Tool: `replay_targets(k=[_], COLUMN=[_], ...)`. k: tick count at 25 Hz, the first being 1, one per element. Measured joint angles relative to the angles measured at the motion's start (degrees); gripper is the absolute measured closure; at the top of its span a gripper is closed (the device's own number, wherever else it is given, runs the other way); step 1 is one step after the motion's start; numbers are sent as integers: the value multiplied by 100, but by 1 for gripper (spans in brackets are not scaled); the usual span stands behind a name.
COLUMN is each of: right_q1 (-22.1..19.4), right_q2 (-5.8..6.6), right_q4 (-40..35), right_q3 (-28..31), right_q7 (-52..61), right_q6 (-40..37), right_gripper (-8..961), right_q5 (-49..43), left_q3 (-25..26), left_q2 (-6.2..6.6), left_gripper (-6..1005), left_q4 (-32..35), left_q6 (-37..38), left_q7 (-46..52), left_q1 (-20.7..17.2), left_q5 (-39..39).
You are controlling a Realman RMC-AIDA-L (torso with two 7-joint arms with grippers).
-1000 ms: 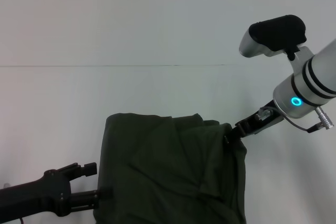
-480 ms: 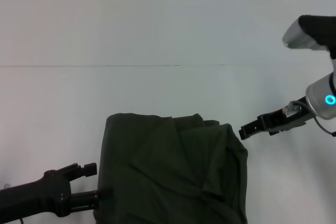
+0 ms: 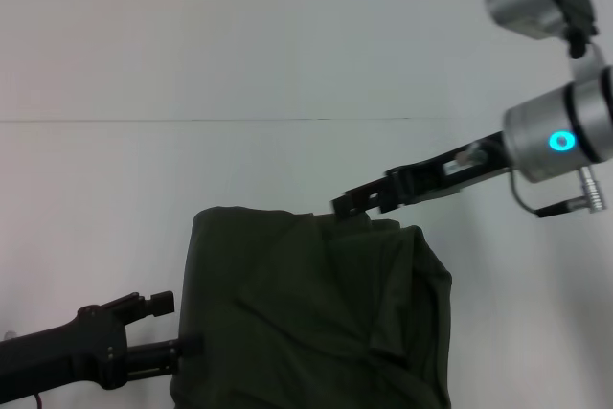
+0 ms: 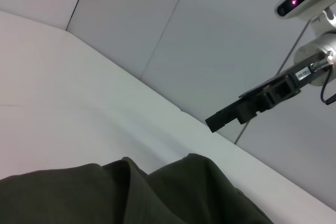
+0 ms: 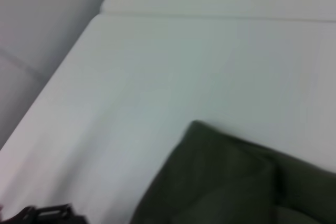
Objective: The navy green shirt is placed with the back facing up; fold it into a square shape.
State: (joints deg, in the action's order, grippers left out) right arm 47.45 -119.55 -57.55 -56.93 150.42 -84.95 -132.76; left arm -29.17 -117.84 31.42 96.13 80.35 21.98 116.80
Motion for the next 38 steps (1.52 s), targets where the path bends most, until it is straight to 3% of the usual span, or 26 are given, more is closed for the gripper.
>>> replay_targets(k=[3, 9, 23, 31, 38], right_q1=[186, 341, 448, 934, 1697], right_q2=[-59, -67, -75, -92, -163], right_q4=[91, 372, 899, 787, 879], right_q3=[-448, -1533, -2584, -3480, -3917], right_q7=[-1, 9, 518, 1223, 1862], right_q6=[110, 801, 1610, 1547, 1494], right_gripper=[69, 69, 68, 68, 68], right_q5=[191, 533, 661, 172, -573], left_q3=[14, 28, 45, 43, 43], left_q2=[7, 6, 6, 2, -1], left_gripper=[54, 55, 56, 56, 57], left_q4=[4, 5, -6, -24, -31], left_q6=[1, 2, -4, -7, -2], left_q7=[17, 24, 25, 25, 25], left_q1=[9, 8, 25, 34, 34], left_q5=[0, 0, -35, -36, -35])
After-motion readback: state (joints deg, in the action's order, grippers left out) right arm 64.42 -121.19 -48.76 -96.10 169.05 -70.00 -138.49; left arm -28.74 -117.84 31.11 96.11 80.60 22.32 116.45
